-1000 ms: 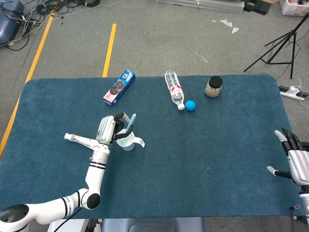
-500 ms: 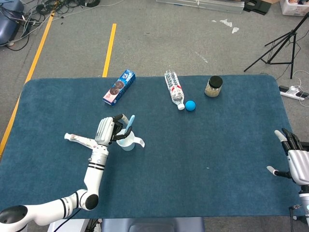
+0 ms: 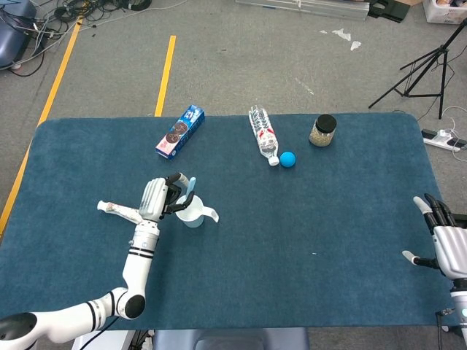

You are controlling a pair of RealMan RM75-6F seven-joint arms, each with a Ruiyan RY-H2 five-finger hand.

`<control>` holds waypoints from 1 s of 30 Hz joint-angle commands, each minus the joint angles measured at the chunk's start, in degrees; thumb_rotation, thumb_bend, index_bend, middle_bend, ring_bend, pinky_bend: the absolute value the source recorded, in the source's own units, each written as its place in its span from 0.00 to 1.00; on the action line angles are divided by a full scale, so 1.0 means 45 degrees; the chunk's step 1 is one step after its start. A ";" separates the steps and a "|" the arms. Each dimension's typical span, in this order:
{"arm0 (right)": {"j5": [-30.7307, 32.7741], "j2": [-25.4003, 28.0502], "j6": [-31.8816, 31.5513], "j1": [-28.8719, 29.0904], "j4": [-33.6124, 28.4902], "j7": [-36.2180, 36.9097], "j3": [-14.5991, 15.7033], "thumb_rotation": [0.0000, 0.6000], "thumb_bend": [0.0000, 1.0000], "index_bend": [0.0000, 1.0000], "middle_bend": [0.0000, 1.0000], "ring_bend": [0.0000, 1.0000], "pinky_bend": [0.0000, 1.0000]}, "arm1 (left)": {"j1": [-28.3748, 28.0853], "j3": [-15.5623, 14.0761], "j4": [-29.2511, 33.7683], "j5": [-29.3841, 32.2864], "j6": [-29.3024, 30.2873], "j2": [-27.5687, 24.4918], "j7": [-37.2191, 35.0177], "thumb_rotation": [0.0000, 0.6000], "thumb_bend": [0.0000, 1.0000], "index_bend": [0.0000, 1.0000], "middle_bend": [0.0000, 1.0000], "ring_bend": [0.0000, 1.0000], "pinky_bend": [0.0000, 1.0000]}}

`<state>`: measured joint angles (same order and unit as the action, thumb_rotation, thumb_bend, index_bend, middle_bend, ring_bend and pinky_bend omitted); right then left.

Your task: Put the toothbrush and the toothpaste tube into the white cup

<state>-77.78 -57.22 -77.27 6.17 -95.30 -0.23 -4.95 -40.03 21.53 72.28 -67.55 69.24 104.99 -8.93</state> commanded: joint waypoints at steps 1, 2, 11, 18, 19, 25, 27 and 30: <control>0.0005 -0.0011 0.0012 0.0007 0.0006 -0.0012 0.0001 1.00 0.00 0.03 0.03 0.06 0.50 | 0.0083 -0.0046 0.0064 -0.0028 0.0038 -0.0064 -0.0016 1.00 0.41 0.54 1.00 1.00 1.00; 0.0009 -0.0016 0.0018 0.0012 0.0007 -0.0020 0.0000 1.00 0.00 0.03 0.03 0.06 0.50 | 0.0131 -0.0068 0.0111 -0.0049 0.0066 -0.0099 -0.0025 1.00 0.41 0.54 1.00 1.00 1.00; 0.0027 -0.0064 0.0052 0.0036 0.0022 -0.0097 0.0010 1.00 0.00 0.03 0.03 0.06 0.50 | 0.0396 -0.0274 0.0391 -0.0213 0.0098 -0.0385 -0.0015 1.00 0.37 0.52 1.00 1.00 1.00; 0.0043 -0.0074 0.0065 0.0049 0.0033 -0.0110 0.0005 1.00 0.00 0.03 0.03 0.06 0.50 | 0.0486 -0.0398 0.0524 -0.0290 0.0053 -0.0501 0.0143 1.00 0.26 0.49 1.00 1.00 1.00; 0.0043 -0.0072 0.0059 0.0047 0.0032 -0.0107 0.0003 1.00 0.00 0.03 0.03 0.06 0.50 | 0.0492 -0.0415 0.0523 -0.0303 0.0051 -0.0502 0.0166 1.00 0.25 0.49 1.00 1.00 1.00; 0.0048 -0.0050 0.0045 0.0040 0.0032 -0.0069 -0.0003 1.00 0.00 0.03 0.03 0.06 0.50 | 0.0520 -0.0495 0.0520 -0.0348 0.0006 -0.0508 0.0324 1.00 0.17 0.47 1.00 1.00 1.00; 0.0050 -0.0040 0.0039 0.0038 0.0032 -0.0049 -0.0008 1.00 0.00 0.03 0.03 0.06 0.50 | 0.0542 -0.0536 0.0596 -0.0383 0.0001 -0.0561 0.0402 1.00 0.14 0.46 1.00 1.00 1.00; 0.0064 -0.0030 0.0045 0.0043 0.0033 -0.0027 -0.0020 1.00 0.00 0.03 0.03 0.06 0.50 | 0.0594 -0.0592 0.0896 -0.0493 0.0076 -0.0728 0.0601 1.00 0.12 0.45 1.00 1.00 1.00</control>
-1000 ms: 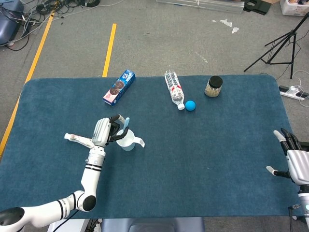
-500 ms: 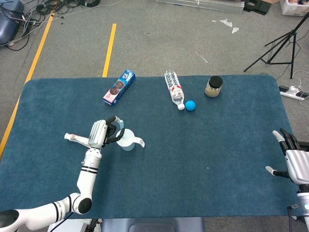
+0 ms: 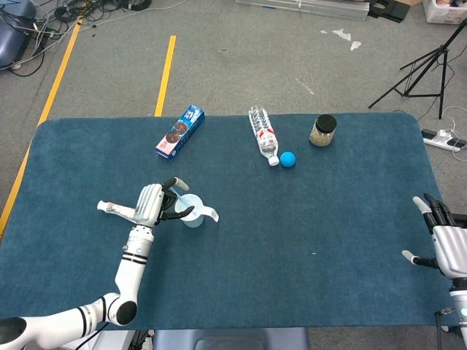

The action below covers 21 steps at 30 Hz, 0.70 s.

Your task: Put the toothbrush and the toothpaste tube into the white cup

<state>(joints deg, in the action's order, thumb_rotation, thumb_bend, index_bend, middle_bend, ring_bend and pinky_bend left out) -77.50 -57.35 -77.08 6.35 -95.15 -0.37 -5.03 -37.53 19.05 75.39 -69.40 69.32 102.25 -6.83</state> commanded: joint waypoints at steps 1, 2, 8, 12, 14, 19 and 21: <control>0.0005 0.0001 0.0007 0.0003 0.0001 0.0006 -0.0001 1.00 0.00 0.03 0.03 0.06 0.50 | 0.0069 -0.0062 0.0391 -0.0152 0.0120 -0.0214 0.0222 1.00 0.11 0.45 1.00 1.00 1.00; 0.0002 0.0001 0.0011 0.0003 -0.0001 0.0008 0.0003 1.00 0.00 0.03 0.03 0.06 0.50 | 0.0093 -0.0077 0.0543 -0.0214 0.0181 -0.0289 0.0299 1.00 0.10 0.44 1.00 1.00 1.00; 0.0004 -0.0016 0.0044 0.0018 0.0003 -0.0022 0.0016 1.00 0.00 0.03 0.03 0.06 0.50 | 0.0282 -0.0121 0.1592 -0.0488 0.0543 -0.0826 0.0782 1.00 0.08 0.43 1.00 1.00 1.00; 0.0005 -0.0029 0.0063 0.0030 0.0006 -0.0044 0.0021 1.00 0.00 0.03 0.04 0.06 0.50 | 0.0397 -0.0128 0.2097 -0.0612 0.0721 -0.1140 0.0983 1.00 0.07 0.42 1.00 1.00 1.00; 0.0007 -0.0035 0.0063 0.0032 0.0007 -0.0044 0.0020 1.00 0.00 0.03 0.04 0.06 0.50 | 0.0458 -0.0184 0.2316 -0.0742 0.0812 -0.1308 0.1075 1.00 0.07 0.41 1.00 1.00 1.00; 0.0004 -0.0020 0.0019 0.0014 0.0002 -0.0032 0.0013 1.00 0.00 0.03 0.04 0.06 0.50 | 0.0711 -0.0514 0.2837 -0.1309 0.1196 -0.1910 0.1589 1.00 0.07 0.41 1.00 1.00 1.00; -0.0003 -0.0002 -0.0013 -0.0002 -0.0009 -0.0009 0.0009 1.00 0.00 0.03 0.04 0.06 0.50 | 0.0913 -0.0700 0.3106 -0.1674 0.1518 -0.2307 0.1885 1.00 0.07 0.41 1.00 1.00 1.00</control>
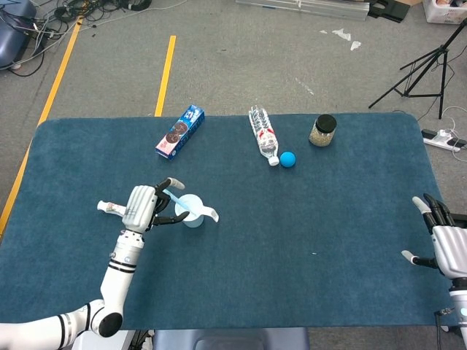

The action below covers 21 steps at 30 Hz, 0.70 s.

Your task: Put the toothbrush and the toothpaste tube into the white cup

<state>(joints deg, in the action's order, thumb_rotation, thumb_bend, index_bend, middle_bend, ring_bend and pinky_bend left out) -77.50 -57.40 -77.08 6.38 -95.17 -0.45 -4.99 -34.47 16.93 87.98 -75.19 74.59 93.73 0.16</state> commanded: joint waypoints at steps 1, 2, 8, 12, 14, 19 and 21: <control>-0.0013 0.0015 -0.0025 -0.0014 -0.0012 0.0018 -0.0001 1.00 0.00 0.03 0.04 0.06 0.50 | 0.0333 -0.0308 0.0427 -0.0547 0.0483 -0.0619 0.0436 1.00 0.07 0.41 1.00 1.00 1.00; -0.0026 0.0023 -0.0041 -0.0020 -0.0020 0.0029 0.0001 1.00 0.00 0.03 0.04 0.06 0.50 | 0.0480 -0.0424 0.0608 -0.0734 0.0634 -0.0938 0.0558 1.00 0.07 0.41 1.00 1.00 1.00; -0.0077 0.0019 -0.0069 -0.0030 -0.0035 0.0009 0.0021 1.00 0.00 0.03 0.04 0.06 0.50 | 0.1323 -0.1068 0.1600 -0.1021 0.0703 -0.3216 0.1040 1.00 0.07 0.35 1.00 1.00 1.00; -0.0051 -0.0069 0.0023 0.0015 -0.0017 -0.0137 0.0046 1.00 0.00 0.03 0.04 0.06 0.50 | 0.1602 -0.1560 0.2185 -0.0531 -0.0307 -0.4913 0.1278 1.00 0.07 0.20 0.86 0.82 0.95; -0.0042 -0.0126 0.0092 0.0051 -0.0007 -0.0241 0.0067 1.00 0.00 0.03 0.04 0.06 0.50 | 0.1591 -0.1764 0.2256 -0.0371 -0.0918 -0.5591 0.1255 1.00 0.07 0.15 0.66 0.65 0.82; 0.0024 -0.0234 0.0233 0.0122 0.0050 -0.0414 0.0088 1.00 0.00 0.03 0.04 0.06 0.50 | 0.1259 -0.2166 0.1818 0.0055 -0.2519 -0.6421 0.1357 1.00 0.07 0.14 0.25 0.27 0.49; 0.0037 -0.0240 0.0235 0.0130 0.0061 -0.0424 0.0079 1.00 0.00 0.03 0.04 0.06 0.50 | 0.1052 -0.2205 0.1566 0.0436 -0.3127 -0.6471 0.1541 1.00 0.07 0.17 0.14 0.12 0.38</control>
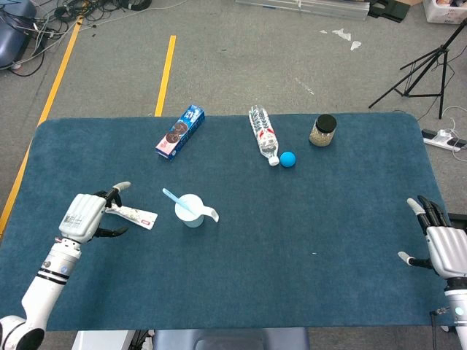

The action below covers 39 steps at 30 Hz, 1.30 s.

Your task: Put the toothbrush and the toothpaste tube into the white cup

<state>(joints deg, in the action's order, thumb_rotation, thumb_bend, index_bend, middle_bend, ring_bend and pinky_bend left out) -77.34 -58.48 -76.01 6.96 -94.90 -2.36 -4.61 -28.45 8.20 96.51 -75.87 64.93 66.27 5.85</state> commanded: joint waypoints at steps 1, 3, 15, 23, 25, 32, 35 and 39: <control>0.0006 0.0017 -0.0025 -0.0006 -0.0004 0.0014 -0.0012 1.00 0.00 0.03 0.04 0.06 0.50 | -0.0432 -0.0291 -0.0531 0.0719 -0.1313 -0.0321 0.0348 1.00 0.07 0.18 0.10 0.06 0.33; -0.0004 0.0051 -0.0113 -0.0040 -0.0034 0.0045 -0.0031 1.00 0.00 0.03 0.04 0.06 0.50 | -0.0669 -0.0287 -0.0906 0.0773 -0.1734 -0.0186 0.0327 1.00 0.07 0.19 0.05 0.01 0.26; -0.0359 0.0432 -0.1033 -0.0441 -0.0406 0.0342 -0.0092 1.00 0.00 0.03 0.04 0.06 0.50 | -0.2405 -0.0599 -0.3615 0.0732 -0.4642 0.0495 0.0824 1.00 0.07 0.11 0.35 0.35 0.58; -0.0491 0.0549 -0.1370 -0.0601 -0.0487 0.0495 -0.0131 1.00 0.00 0.03 0.04 0.06 0.50 | -0.2656 -0.1060 -0.5025 0.0126 -0.4614 0.1378 0.1482 1.00 0.07 0.17 0.04 0.02 0.27; -0.0473 0.0556 -0.1337 -0.0595 -0.0472 0.0514 -0.0135 1.00 0.00 0.03 0.04 0.06 0.50 | -0.2703 -0.1098 -0.5405 0.0062 -0.4613 0.1592 0.1503 1.00 0.07 0.20 0.00 0.00 0.16; -0.0405 0.0558 -0.1247 -0.0567 -0.0446 0.0518 -0.0168 1.00 0.00 0.03 0.04 0.06 0.50 | -0.2958 -0.1221 -0.6916 0.0113 -0.4906 0.2439 0.1945 1.00 0.07 0.29 0.00 0.00 0.00; -0.0387 0.0561 -0.1255 -0.0575 -0.0438 0.0530 -0.0182 1.00 0.00 0.03 0.04 0.06 0.50 | -0.3032 -0.1279 -0.7364 0.0209 -0.5078 0.2676 0.2173 1.00 0.07 0.35 0.00 0.00 0.00; -0.0371 0.0558 -0.1226 -0.0572 -0.0430 0.0541 -0.0187 1.00 0.00 0.03 0.04 0.06 0.50 | -0.3049 -0.1281 -0.7858 0.0503 -0.5230 0.2965 0.2490 1.00 0.07 0.37 0.00 0.00 0.00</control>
<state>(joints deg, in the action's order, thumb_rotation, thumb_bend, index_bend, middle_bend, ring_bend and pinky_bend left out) -79.01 -55.97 -81.52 4.39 -96.83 0.07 -5.46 -42.09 2.46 61.63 -74.04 41.67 79.18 16.66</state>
